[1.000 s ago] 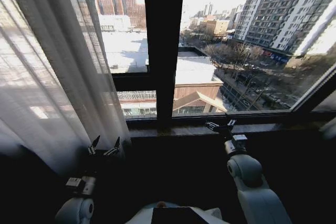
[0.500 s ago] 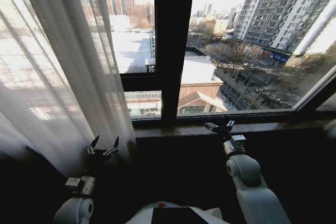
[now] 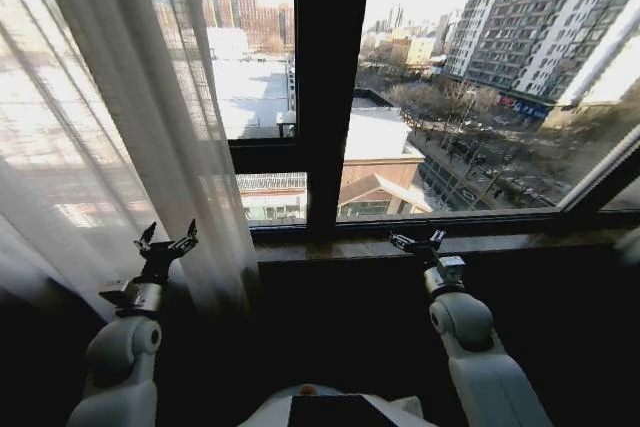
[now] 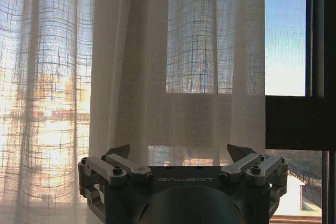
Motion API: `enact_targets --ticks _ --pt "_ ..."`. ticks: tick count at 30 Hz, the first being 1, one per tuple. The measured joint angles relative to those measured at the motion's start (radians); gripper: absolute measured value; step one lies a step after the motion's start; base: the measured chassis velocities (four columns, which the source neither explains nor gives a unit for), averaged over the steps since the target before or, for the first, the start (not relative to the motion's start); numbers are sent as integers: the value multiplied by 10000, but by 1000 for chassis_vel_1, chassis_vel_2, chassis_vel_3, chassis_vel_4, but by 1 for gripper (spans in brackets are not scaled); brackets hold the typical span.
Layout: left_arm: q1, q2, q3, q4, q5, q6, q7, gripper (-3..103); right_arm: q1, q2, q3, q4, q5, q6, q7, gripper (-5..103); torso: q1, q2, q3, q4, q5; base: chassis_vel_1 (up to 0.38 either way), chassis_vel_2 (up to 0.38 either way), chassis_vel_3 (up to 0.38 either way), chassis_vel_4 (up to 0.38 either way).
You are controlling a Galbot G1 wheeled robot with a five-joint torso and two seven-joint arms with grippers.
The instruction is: Open the curtains by pulling them apart, changing their state from closed to fully open.
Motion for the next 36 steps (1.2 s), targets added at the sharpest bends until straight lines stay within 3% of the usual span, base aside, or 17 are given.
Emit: enact_targets --ticks 10,28,31,36 --pt "-1733 929 1045 1530 -174 553 159 100 186 -7 47 -393 -3 89 12 100 1 0 0 0 1 0 0 0 0" --pt "-3594 1213 3173 3617 -100 790 519 100 230 -41 298 -672 -28 214 54 100 1 0 0 0 2 0 0 0 0" --pt "-3837 1150 3343 3872 -66 792 433 100 234 -43 331 -740 -29 260 70 100 1 0 0 -1 2 0 0 0 0" --pt "-4373 816 3720 4385 232 540 -634 100 217 34 337 -871 -53 387 88 100 1 1 -1 -1 2 0 0 0 0"
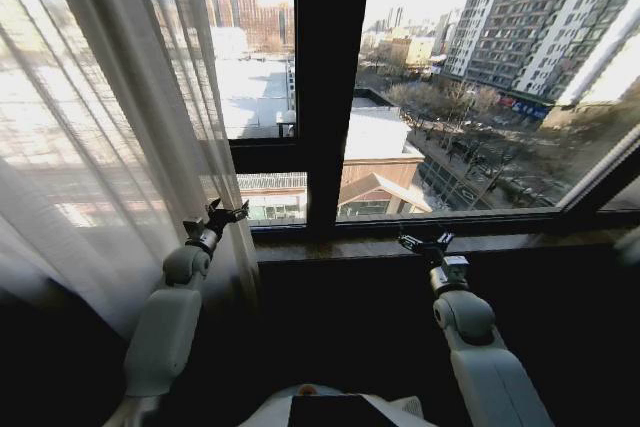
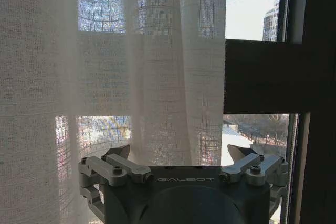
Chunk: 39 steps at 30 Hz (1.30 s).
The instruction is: Open the curtains by pulling them apart, changing their state from closed to fully open.
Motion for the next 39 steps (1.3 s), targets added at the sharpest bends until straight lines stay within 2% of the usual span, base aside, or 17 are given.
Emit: enact_targets --ticks 5,9,13,18,19,21,22,23,26,27,31,32,33,34,36,37,39 --pt "-129 -149 165 105 224 -83 -586 100 5 22 -28 -12 -11 10 2 100 0 -1 0 0 0 0 0 0 0" --pt "-319 -278 301 273 655 -143 -1549 100 29 27 -55 -14 -21 12 5 100 0 0 0 1 -1 0 0 0 0" --pt "-489 -256 217 515 777 -249 -1813 100 12 29 -58 -9 -24 12 7 100 0 0 0 -1 -2 0 0 0 0" --pt "-552 -112 52 595 792 -273 -1798 100 0 29 -57 -6 -27 16 10 100 0 0 0 1 -1 0 0 0 0" --pt "-543 -63 2 587 764 -271 -1663 100 0 29 -57 -6 -27 17 10 100 0 0 -1 1 -1 0 0 0 0" --pt "-417 69 -151 473 703 -245 -966 101 16 31 -67 -6 -28 18 11 100 0 0 -1 0 -2 0 0 0 0" --pt "-417 69 -151 473 703 -245 -966 101 16 31 -67 -6 -28 18 11 100 0 0 -1 0 -2 0 0 0 0" --pt "-277 176 -244 364 628 -242 -538 96 38 38 -77 -14 -28 18 11 100 -1 0 0 1 -3 0 0 0 0" --pt "111 422 -512 70 356 -217 199 85 56 44 -81 -110 -30 25 12 100 -1 0 -1 0 -2 0 0 0 0" --pt "111 422 -512 70 356 -217 199 85 56 44 -81 -110 -30 25 12 100 -1 0 -1 0 -2 0 0 0 0" --pt "560 796 -1035 -303 108 -128 973 64 58 12 -2 -272 -30 85 15 100 -2 0 -1 2 -1 0 0 0 0" --pt "643 866 -1179 -392 70 -101 1135 64 58 -3 13 -299 -27 96 17 100 -2 0 -1 1 -3 0 0 0 0" --pt "703 925 -1281 -466 24 -90 1221 58 58 -14 20 -309 -25 101 19 100 -2 0 -1 2 -2 0 0 0 0" --pt "703 925 -1281 -466 24 -90 1221 58 58 -14 20 -309 -25 101 19 100 -2 0 -1 2 -2 0 0 0 0" --pt "862 1052 -1450 -637 -131 -54 1342 46 61 -29 21 -316 -21 104 21 100 -2 1 -1 2 -1 0 0 0 0" --pt "862 1052 -1450 -637 -131 -54 1342 46 61 -29 21 -316 -21 104 21 100 -2 1 -1 2 -1 0 0 0 0" --pt "983 1093 -1533 -753 -209 -49 1483 36 92 -11 -4 -309 -21 104 23 100 -2 0 -1 0 -1 0 0 0 0"
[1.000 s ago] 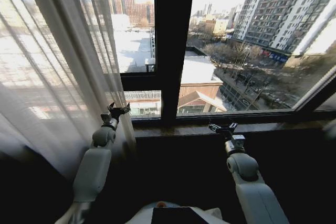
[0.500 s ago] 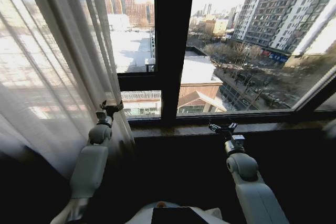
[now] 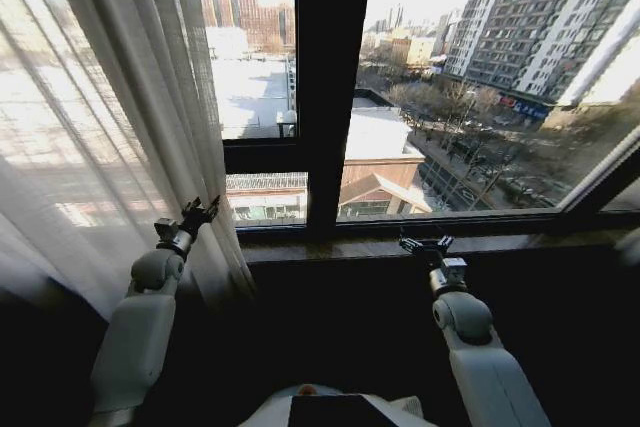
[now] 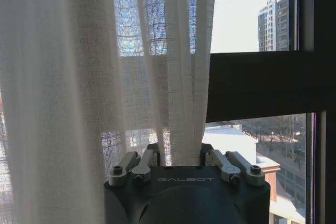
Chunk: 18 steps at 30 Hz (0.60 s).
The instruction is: Open the curtains by pulling them apart, changing their state from closed to fully open.
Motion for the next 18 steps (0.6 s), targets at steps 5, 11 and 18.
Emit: enact_targets --ticks 5,11,18 --pt "132 6 -25 -138 -114 1 87 19 1 30 -41 64 -1 -1 0 100 0 0 0 0 -1 0 0 0 0" --pt "138 27 -30 -159 -160 18 110 2 -48 9 -7 88 0 1 0 100 0 1 0 -1 0 0 0 0 0" --pt "219 -38 -29 -208 -157 29 106 0 -63 -22 4 205 29 -14 5 100 0 0 0 -1 0 0 0 0 0"
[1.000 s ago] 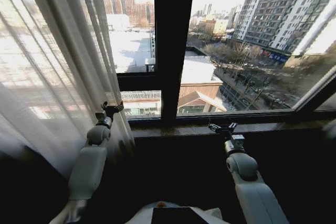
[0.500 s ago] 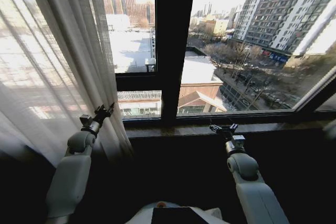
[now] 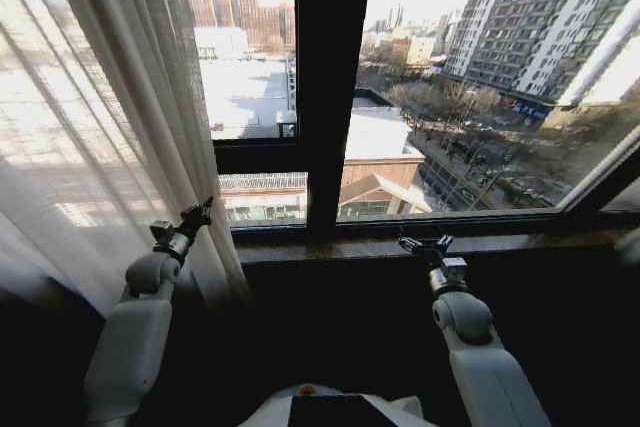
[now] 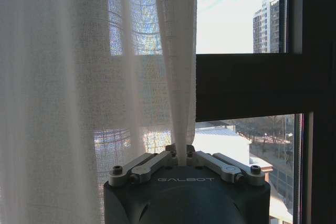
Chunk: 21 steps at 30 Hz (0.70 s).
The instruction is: Open the curtains by pulling them apart, changing their state from closed to fully open.
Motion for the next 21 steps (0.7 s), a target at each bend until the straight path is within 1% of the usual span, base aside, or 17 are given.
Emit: enact_targets --ticks 11,16,21 --pt "110 -65 -19 -71 39 0 -23 0 64 27 -87 106 12 -43 -31 100 0 0 0 1 0 0 0 0 0" --pt "124 -91 -20 -79 49 0 -33 0 32 22 -71 96 0 218 -339 100 0 0 0 0 0 0 0 0 0" --pt "126 -102 -17 -96 54 1 -38 0 32 23 -62 86 -8 238 -374 100 0 0 0 0 0 0 0 0 0"
